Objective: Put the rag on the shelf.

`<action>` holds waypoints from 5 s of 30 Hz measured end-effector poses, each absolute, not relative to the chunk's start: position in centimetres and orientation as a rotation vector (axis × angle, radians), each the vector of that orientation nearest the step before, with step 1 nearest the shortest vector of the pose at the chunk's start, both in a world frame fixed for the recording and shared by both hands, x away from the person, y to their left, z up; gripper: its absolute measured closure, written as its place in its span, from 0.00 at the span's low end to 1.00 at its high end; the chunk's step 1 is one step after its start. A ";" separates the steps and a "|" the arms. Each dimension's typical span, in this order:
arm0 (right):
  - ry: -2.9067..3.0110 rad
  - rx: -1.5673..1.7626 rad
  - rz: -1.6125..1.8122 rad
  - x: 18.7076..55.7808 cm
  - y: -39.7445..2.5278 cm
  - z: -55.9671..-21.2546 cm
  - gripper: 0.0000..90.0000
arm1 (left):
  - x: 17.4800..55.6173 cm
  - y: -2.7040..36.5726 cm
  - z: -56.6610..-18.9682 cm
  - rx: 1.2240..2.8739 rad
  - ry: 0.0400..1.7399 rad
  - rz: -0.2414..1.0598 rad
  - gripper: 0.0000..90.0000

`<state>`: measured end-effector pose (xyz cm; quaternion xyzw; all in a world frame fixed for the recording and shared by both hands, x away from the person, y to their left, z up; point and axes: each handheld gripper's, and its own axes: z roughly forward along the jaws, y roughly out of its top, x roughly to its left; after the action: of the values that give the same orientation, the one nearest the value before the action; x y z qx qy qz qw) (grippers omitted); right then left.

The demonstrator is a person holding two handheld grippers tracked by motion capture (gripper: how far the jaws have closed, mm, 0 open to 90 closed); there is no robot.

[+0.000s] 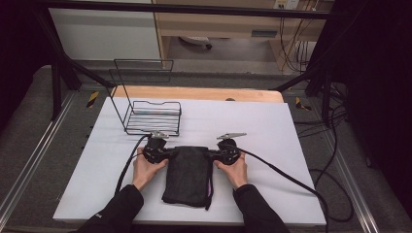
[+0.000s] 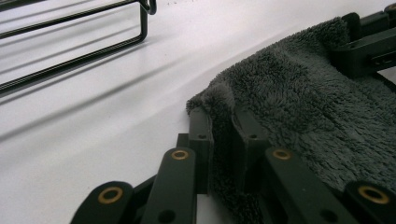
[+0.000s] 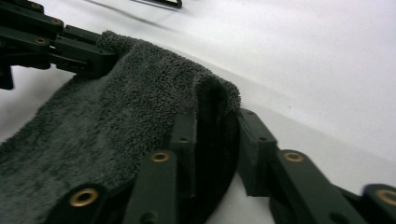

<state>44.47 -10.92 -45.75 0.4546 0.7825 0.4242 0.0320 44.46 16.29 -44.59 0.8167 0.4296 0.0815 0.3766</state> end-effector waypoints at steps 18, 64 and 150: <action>2.361 1.330 1.386 43.6 -11.3 -43.8 0.86 | 43.4 17.4 -42.2 2.005 1.039 0.218 0.91; 2.146 0.981 1.570 39.3 -10.8 -34.8 0.87 | 38.1 19.3 -33.6 1.820 0.865 0.392 0.91; 1.681 0.591 1.720 42.0 -0.3 -17.3 0.88 | 40.2 28.3 -17.5 1.379 0.773 0.759 0.90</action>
<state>42.01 -0.29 -17.32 0.2255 0.6414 0.6566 0.3265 40.19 28.30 -17.48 0.6046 0.3387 0.3329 0.6395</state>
